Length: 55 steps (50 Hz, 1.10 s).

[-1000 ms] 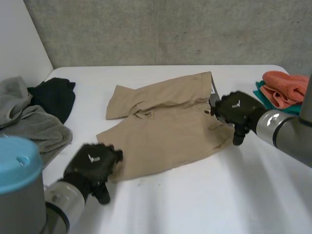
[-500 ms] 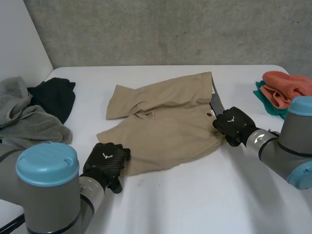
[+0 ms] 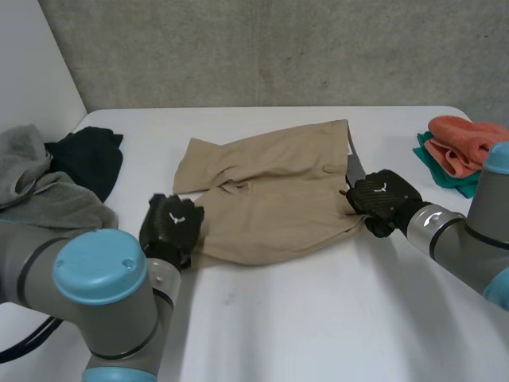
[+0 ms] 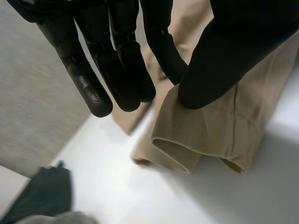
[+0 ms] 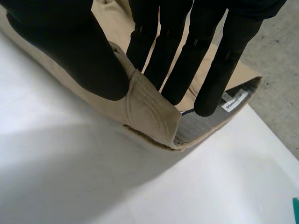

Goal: Fold the laundry.

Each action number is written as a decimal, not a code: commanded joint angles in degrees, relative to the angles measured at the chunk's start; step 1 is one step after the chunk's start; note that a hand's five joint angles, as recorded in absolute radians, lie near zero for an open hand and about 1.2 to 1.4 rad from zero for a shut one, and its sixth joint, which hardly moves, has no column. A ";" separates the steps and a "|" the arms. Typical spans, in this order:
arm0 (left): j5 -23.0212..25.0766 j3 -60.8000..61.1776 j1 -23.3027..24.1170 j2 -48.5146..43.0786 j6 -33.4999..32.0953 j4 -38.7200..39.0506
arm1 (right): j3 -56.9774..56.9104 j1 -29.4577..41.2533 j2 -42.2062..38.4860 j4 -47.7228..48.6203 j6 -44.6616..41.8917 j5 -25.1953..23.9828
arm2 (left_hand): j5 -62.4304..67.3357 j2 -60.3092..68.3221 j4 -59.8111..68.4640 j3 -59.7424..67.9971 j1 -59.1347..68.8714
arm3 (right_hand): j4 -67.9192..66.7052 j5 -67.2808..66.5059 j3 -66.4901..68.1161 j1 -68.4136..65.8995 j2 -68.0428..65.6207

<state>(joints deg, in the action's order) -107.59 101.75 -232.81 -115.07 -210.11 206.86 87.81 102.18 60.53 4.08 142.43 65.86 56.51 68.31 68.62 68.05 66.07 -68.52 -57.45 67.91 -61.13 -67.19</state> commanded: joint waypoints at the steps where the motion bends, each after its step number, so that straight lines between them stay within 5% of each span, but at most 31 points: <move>1: 0.27 3.97 -0.28 8.70 -1.18 -0.22 | 0.60 -0.05 4.67 -8.98 -1.89 0.93 | 13.49 11.69 11.38 11.95 13.93 | -11.48 -12.55 12.09 -18.87 -12.81; 8: 6.07 8.11 -1.16 20.13 -2.41 -14.26 | 1.39 -0.76 10.92 -25.23 -8.56 3.91 | 13.49 11.69 11.38 11.95 13.93 | -11.48 -12.55 12.09 -18.87 -12.81; 13: 11.42 10.04 -2.39 31.11 -1.98 -36.29 | 7.44 -3.21 18.72 -46.31 -20.66 5.95 | 13.49 11.69 11.38 11.95 13.93 | -11.48 -12.55 12.09 -18.87 -12.81; 18: 17.15 10.49 -2.48 35.79 -0.75 -48.38 | 10.45 -5.06 23.40 -46.97 -29.05 2.69 | 13.49 11.69 11.38 11.95 13.93 | -11.48 -12.55 12.09 -18.87 -12.81; 26: 16.19 6.62 -3.53 27.10 -1.18 -37.07 | 6.06 -4.28 17.88 -41.35 -19.40 0.84 | 13.49 11.69 11.38 11.95 13.93 | -11.48 -12.55 12.09 -18.87 -12.81; 39: 10.39 -13.23 -4.15 5.04 -3.55 -7.44 | -4.23 3.28 8.29 -18.06 -0.31 9.37 | 13.49 11.69 11.38 11.95 13.93 | -11.48 -12.55 12.09 -18.87 -12.81; 46: 7.23 -16.06 -2.48 1.69 -5.05 -16.98 | -3.45 6.89 6.79 -17.35 0.92 12.18 | 10.51 8.71 8.40 8.97 10.95 | -11.48 -12.55 12.09 -18.87 -12.81; 49: 6.26 -13.87 -2.13 2.13 -4.53 -21.56 | -2.39 6.80 6.79 -16.22 0.75 11.75 | -22.50 -24.31 -24.62 -24.04 -22.07 | -11.48 -12.55 12.09 -18.87 -12.81; 55: 6.17 -11.05 -2.30 4.06 -2.33 -25.10 | -1.07 6.36 7.50 -14.63 0.66 11.04 | -47.37 -49.18 -49.49 -48.91 -46.94 | -11.48 -12.55 12.09 -18.87 -12.81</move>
<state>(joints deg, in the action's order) -101.18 87.43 -235.15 -112.93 -214.34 186.13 85.26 109.09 67.24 -11.69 143.36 77.69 18.11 28.06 28.20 28.80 26.42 -68.53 -58.53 67.91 -61.13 -67.19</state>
